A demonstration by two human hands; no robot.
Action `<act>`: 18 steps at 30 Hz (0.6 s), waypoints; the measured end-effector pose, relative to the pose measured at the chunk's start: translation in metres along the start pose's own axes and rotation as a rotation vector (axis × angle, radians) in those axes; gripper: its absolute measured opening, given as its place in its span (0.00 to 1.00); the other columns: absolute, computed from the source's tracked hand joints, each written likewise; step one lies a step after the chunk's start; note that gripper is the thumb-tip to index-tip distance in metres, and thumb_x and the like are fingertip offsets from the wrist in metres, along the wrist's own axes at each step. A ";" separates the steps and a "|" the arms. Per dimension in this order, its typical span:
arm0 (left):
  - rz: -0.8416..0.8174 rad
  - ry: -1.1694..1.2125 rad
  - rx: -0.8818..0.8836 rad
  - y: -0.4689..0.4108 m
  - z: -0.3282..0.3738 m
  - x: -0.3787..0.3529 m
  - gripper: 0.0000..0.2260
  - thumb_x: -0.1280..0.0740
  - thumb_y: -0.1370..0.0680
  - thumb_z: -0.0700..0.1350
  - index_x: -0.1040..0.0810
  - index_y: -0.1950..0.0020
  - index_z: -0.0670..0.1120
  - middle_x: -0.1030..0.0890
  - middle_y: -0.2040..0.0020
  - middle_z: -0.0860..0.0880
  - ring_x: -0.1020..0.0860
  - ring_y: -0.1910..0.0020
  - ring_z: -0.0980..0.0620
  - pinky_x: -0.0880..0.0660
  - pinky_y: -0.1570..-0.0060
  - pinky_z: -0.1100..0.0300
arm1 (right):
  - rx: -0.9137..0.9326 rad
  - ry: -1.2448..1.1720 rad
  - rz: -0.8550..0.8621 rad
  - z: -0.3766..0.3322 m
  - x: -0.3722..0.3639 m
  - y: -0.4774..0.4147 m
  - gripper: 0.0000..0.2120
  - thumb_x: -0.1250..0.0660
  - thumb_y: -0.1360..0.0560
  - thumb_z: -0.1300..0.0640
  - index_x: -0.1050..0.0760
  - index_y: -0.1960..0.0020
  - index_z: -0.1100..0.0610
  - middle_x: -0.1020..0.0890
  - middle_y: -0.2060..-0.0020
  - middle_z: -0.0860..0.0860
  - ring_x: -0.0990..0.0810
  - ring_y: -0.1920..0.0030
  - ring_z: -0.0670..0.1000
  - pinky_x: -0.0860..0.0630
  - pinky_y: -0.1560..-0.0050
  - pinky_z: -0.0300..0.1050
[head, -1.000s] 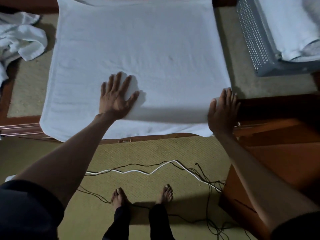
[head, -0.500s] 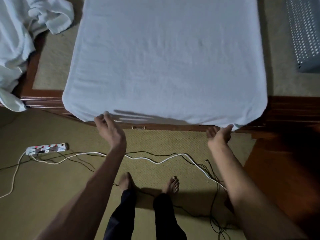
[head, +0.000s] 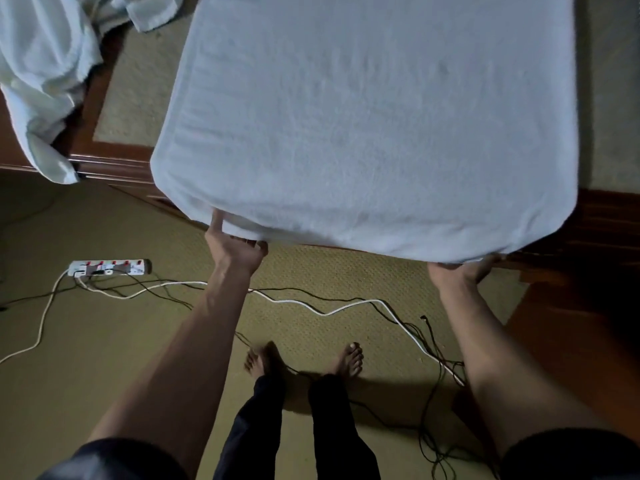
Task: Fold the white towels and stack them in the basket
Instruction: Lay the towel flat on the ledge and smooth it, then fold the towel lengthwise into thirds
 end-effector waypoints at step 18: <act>0.216 -0.282 -0.147 0.111 0.131 0.057 0.11 0.24 0.24 0.43 0.21 0.45 0.45 0.22 0.56 0.48 0.25 0.66 0.53 0.26 0.73 0.65 | 0.147 0.579 0.450 -0.114 0.033 0.129 0.18 0.39 0.21 0.35 0.29 0.43 0.48 0.21 0.39 0.43 0.25 0.61 0.44 0.36 0.76 0.27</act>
Point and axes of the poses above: each hand's wrist, its own y-axis away from the middle knuckle, its own x-axis out of the back of the hand, z = x × y, the point moved 8 cm from there along -y, towards the middle knuckle
